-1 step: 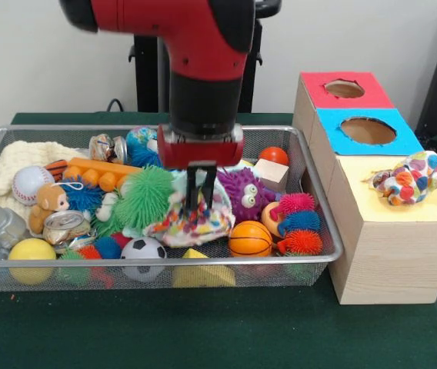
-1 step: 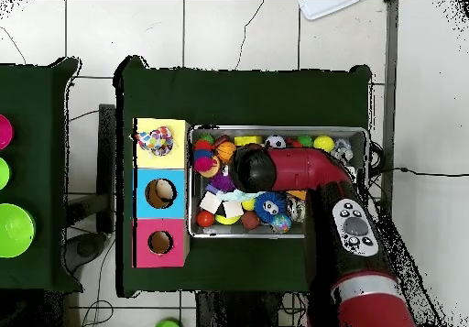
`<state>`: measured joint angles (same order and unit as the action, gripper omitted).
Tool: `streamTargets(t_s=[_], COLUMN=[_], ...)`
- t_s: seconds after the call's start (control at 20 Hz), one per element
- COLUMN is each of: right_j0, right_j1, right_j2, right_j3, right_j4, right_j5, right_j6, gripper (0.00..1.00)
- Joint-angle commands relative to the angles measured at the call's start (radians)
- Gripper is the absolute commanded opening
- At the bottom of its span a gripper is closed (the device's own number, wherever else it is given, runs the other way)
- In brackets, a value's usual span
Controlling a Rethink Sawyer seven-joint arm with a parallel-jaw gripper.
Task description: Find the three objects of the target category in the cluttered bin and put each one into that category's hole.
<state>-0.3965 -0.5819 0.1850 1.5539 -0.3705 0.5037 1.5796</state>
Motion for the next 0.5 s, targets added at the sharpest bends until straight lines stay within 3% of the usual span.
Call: streamTargets(t_s=[0.05,0.5], right_j0=[-0.014,0.013], right_j1=[-0.149,-0.162], right_j2=[0.073,0.041], right_j3=[0.151,0.160], right_j4=[0.071,0.088], right_j5=[0.146,0.120], right_j6=[0.024,0.087], gripper=[0.00,0.00])
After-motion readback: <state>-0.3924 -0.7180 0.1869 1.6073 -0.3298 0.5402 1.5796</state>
